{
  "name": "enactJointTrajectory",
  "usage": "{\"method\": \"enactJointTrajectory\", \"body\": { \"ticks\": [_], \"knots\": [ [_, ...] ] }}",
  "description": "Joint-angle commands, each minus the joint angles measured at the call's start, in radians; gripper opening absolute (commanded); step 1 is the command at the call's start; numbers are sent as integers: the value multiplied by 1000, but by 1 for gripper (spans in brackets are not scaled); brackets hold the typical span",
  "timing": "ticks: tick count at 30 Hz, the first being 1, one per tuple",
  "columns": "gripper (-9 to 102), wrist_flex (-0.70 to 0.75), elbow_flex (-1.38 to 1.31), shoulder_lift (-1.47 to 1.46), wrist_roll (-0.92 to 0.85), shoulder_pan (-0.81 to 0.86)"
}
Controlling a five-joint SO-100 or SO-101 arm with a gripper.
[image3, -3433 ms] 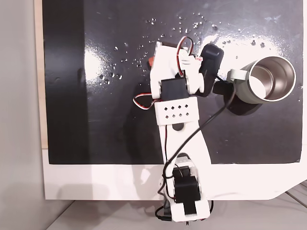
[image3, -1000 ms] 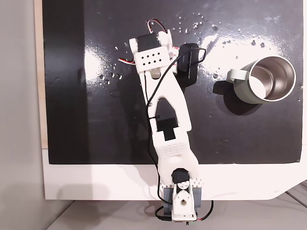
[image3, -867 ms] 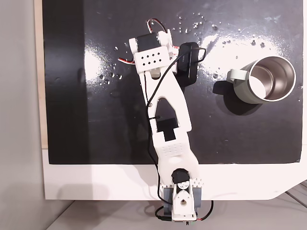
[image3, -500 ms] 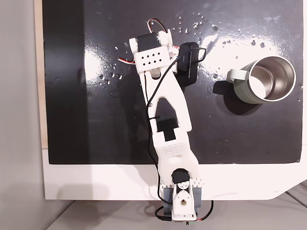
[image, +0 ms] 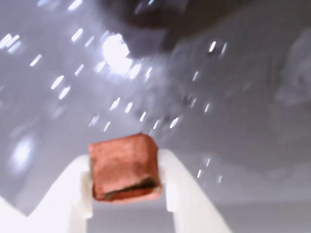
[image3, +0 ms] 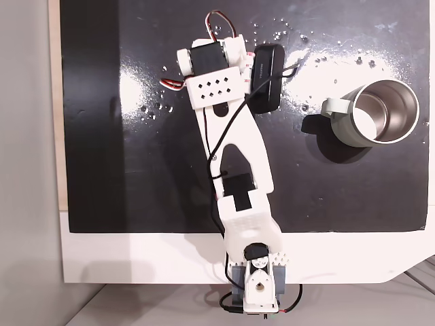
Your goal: Grasp a cube and put it in the cup.
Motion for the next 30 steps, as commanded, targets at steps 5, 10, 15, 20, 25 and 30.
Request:
{"method": "enactJointTrajectory", "body": {
  "ticks": [5, 10, 15, 20, 25, 30],
  "knots": [
    [0, -3, -25, 278, 29, 15],
    [0, -29, 46, 417, 29, 43],
    [0, -28, 67, 448, 29, 63],
    [0, -18, 74, 471, 26, 123],
    [0, -8, 67, 495, 29, 281],
    [0, 35, 32, 520, 12, 453]
  ]
}}
